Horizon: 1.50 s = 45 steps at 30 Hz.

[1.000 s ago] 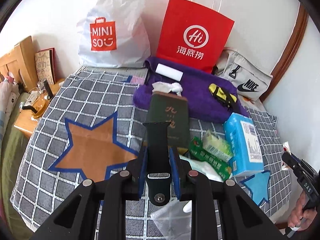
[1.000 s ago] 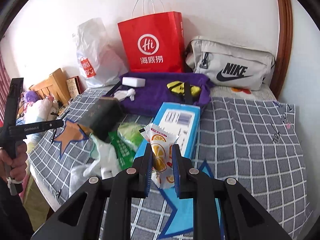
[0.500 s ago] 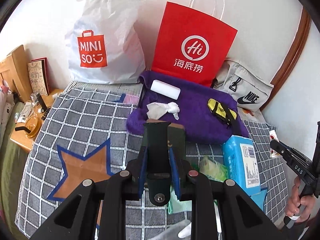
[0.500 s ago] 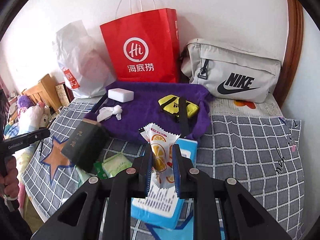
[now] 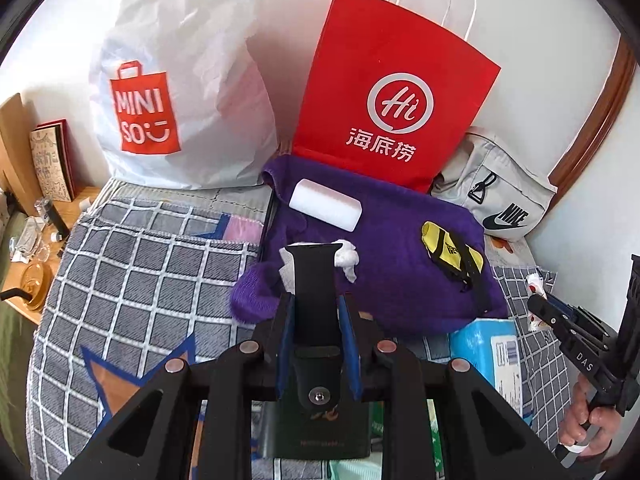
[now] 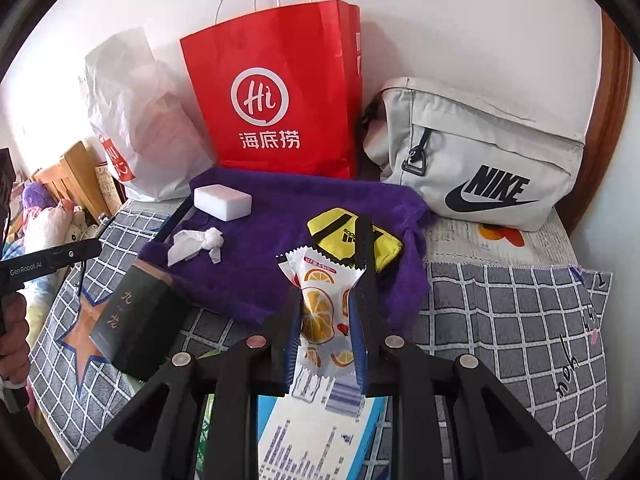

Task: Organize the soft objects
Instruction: 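Carry the black strap with the left tool while the right tool carries the packet to the towel, then open the left tool on the towel while the right tool releases the packet beside the pouch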

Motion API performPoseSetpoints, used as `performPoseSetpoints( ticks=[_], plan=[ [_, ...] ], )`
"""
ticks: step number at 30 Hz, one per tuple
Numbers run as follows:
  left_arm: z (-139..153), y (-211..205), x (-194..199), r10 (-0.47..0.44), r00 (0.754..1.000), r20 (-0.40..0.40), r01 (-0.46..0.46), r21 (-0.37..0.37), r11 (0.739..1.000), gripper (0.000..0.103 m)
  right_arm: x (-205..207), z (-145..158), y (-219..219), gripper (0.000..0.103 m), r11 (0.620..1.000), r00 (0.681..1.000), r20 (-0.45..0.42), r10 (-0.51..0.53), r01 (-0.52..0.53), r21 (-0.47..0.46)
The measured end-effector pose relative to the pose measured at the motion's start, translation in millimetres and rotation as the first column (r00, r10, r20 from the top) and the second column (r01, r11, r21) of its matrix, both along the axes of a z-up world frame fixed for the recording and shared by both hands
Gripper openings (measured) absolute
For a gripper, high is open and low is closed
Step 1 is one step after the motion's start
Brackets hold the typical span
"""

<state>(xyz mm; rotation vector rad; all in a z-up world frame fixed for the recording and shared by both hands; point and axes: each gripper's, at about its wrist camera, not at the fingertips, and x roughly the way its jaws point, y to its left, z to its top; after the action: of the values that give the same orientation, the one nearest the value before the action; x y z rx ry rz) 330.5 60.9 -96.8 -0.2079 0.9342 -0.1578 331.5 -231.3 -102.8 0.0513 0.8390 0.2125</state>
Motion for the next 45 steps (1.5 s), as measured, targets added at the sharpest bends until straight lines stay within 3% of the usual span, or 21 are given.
performPoseSetpoints(
  ticks=[15, 19, 26, 40, 43, 45],
  plan=[
    [-28, -20, 68, -0.024, 0.997, -0.071, 0.023, -0.009, 1.0, 0.022, 63, -17, 5, 0.023, 0.999, 0.999, -0.036, 0.026, -0.027, -0.029],
    [-38, -22, 80, -0.023, 0.995, -0.092, 0.023, -0.006, 1.0, 0.022, 76, -25, 10, 0.023, 0.997, 0.997, 0.003, 0.074, -0.074, -0.038],
    [-56, -25, 103, -0.022, 0.99, -0.141, 0.022, -0.001, 1.0, 0.022, 94, -46, 8, 0.025, 0.996, 0.994, -0.077, 0.079, -0.081, -0.031],
    [-75, -32, 118, -0.047, 0.977, -0.21, 0.046, -0.011, 0.999, 0.023, 105, -67, 7, 0.029, 0.995, 0.983, -0.156, 0.096, -0.101, -0.022],
    [-80, -36, 120, -0.058, 0.967, -0.248, 0.057, -0.009, 0.998, 0.036, 106, -65, 7, 0.05, 0.994, 0.983, -0.143, 0.112, -0.114, -0.002],
    [-78, -37, 118, -0.047, 0.969, -0.243, 0.048, 0.0, 0.999, 0.037, 107, -63, 6, 0.063, 0.994, 0.986, -0.128, 0.107, -0.108, 0.002]
  ],
)
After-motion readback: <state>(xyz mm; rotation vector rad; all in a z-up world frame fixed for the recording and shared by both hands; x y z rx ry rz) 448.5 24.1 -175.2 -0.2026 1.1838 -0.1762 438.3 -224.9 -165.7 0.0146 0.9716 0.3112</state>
